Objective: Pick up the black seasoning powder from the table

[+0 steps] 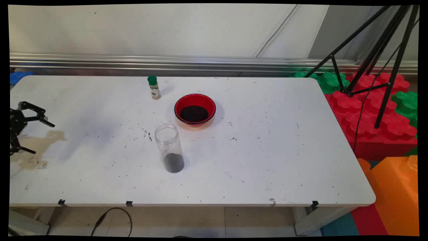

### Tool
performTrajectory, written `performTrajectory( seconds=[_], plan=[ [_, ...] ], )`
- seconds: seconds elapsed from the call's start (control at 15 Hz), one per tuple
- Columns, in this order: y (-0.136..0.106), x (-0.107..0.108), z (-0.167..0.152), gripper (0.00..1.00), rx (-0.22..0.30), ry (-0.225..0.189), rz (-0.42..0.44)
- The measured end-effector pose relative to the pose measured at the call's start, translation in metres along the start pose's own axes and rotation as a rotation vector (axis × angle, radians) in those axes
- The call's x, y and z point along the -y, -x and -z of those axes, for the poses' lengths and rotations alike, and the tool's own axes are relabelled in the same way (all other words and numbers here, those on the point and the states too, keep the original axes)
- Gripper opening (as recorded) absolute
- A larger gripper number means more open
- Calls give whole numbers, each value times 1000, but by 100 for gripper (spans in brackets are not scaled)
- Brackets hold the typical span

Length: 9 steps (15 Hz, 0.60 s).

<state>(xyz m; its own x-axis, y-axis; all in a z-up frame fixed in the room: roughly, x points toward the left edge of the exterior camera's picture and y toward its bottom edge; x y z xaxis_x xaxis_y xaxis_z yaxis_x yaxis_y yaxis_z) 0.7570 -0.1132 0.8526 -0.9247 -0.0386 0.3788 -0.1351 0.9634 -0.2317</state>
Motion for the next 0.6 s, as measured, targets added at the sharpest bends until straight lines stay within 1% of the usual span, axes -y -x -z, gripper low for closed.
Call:
performTrajectory(
  seconds=[0.27,0.6],
  plan=[
    [-8,4,-3,100,-15,2,5],
    [-25,15,-10,100,-48,8,24]
  ],
)
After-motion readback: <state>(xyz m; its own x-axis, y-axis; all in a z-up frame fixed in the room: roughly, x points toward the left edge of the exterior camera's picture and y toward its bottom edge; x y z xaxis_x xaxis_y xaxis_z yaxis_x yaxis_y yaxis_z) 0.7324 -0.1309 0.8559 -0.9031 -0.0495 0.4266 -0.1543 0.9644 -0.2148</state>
